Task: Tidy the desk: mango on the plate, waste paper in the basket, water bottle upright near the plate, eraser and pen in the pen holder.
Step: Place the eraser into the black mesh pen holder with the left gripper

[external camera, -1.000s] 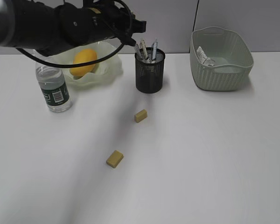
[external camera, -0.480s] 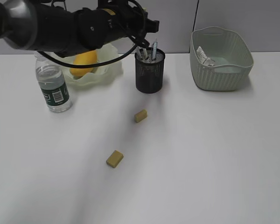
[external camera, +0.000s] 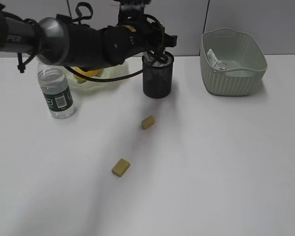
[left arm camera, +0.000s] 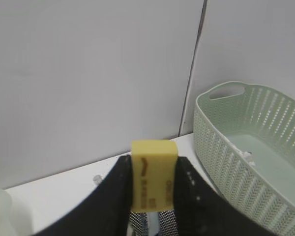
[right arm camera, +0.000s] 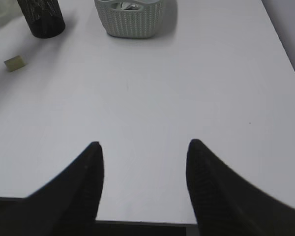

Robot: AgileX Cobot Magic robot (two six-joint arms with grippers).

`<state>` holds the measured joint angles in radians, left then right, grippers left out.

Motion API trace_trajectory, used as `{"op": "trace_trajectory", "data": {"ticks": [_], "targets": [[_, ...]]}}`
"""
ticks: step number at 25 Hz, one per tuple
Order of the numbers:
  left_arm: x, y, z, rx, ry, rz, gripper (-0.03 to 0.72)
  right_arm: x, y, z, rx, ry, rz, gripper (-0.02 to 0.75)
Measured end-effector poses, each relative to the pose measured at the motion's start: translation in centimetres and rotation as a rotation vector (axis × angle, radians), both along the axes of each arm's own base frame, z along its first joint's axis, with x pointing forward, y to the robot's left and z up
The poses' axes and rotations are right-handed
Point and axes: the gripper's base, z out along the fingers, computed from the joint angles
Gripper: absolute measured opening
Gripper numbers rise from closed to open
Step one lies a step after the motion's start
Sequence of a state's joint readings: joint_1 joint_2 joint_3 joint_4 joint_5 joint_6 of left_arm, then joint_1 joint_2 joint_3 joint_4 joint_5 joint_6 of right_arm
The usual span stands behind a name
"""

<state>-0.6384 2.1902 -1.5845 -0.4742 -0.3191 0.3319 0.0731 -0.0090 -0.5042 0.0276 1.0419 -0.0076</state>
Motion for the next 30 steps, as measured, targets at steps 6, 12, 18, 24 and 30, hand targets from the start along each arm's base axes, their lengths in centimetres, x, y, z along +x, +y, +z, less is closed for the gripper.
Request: {"op": "trace_trajectory", "data": {"ticks": [6, 12, 18, 24, 30], "targets": [[0.8, -1.0, -1.5, 0.005, 0.015, -0.01, 0.202, 0.0, 0.0, 0.0, 0.0, 0.0, 0.0, 0.432], [1.0, -1.2, -3.3, 0.023, 0.04, -0.012, 0.202, 0.0, 0.0, 0.0, 0.0, 0.0, 0.0, 0.432], [1.0, -1.3, -3.6, 0.027, 0.047, -0.013, 0.202, 0.0, 0.0, 0.0, 0.0, 0.0, 0.0, 0.432], [1.1, -1.3, -4.2, 0.035, 0.058, -0.015, 0.202, 0.0, 0.0, 0.0, 0.0, 0.0, 0.0, 0.432], [1.1, -1.3, -4.2, 0.036, 0.061, -0.016, 0.242, 0.0, 0.0, 0.0, 0.0, 0.0, 0.0, 0.432]]}}
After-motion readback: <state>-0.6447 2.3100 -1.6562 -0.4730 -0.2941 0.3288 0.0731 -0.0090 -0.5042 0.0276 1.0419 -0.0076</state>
